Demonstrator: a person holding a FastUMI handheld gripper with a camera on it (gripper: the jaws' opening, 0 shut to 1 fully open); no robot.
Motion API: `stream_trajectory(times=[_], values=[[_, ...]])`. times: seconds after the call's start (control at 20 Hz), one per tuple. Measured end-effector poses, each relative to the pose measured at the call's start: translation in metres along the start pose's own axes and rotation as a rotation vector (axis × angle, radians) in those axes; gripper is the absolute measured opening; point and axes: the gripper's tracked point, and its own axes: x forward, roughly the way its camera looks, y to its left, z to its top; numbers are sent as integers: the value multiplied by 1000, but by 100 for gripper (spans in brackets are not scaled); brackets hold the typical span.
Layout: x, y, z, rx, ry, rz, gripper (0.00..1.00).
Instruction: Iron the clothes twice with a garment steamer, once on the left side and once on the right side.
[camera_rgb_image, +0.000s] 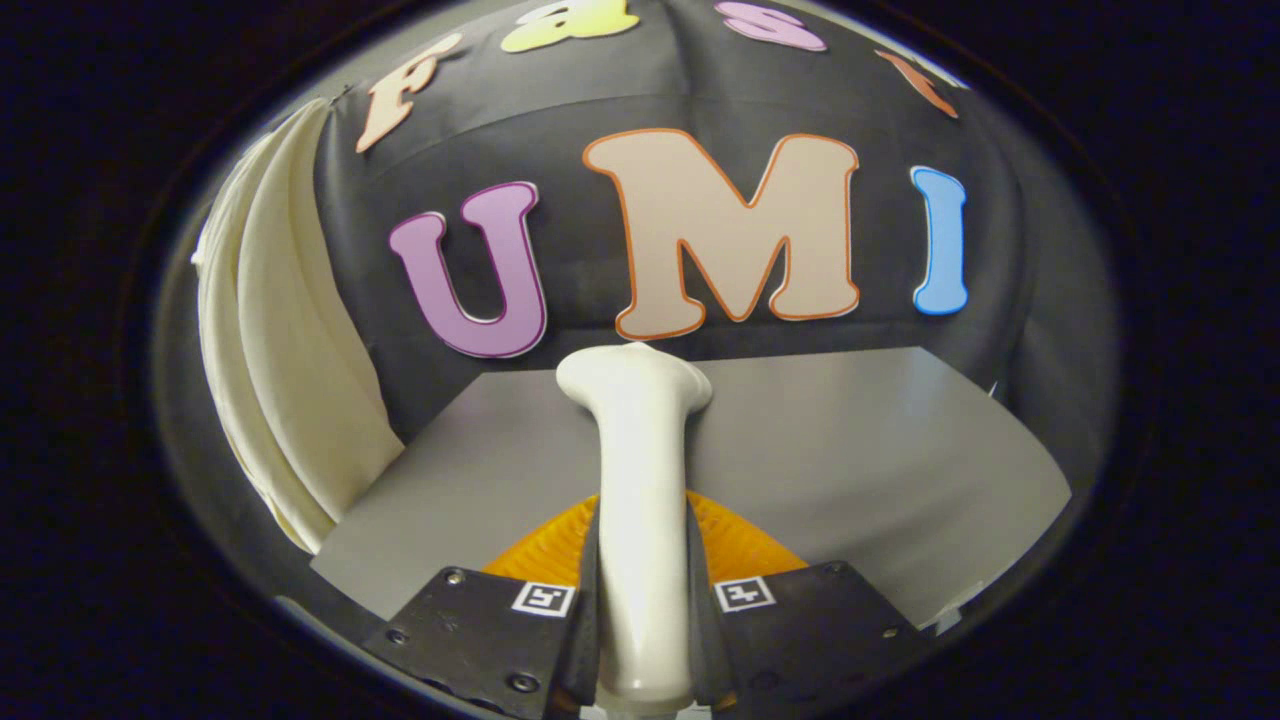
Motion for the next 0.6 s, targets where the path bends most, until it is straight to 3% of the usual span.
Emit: stream_trajectory(times=[0.3, 0.6], values=[[-27, 4, 15, 138, -43, 31, 33], [-100, 67, 20, 112, -137, 73, 32]])
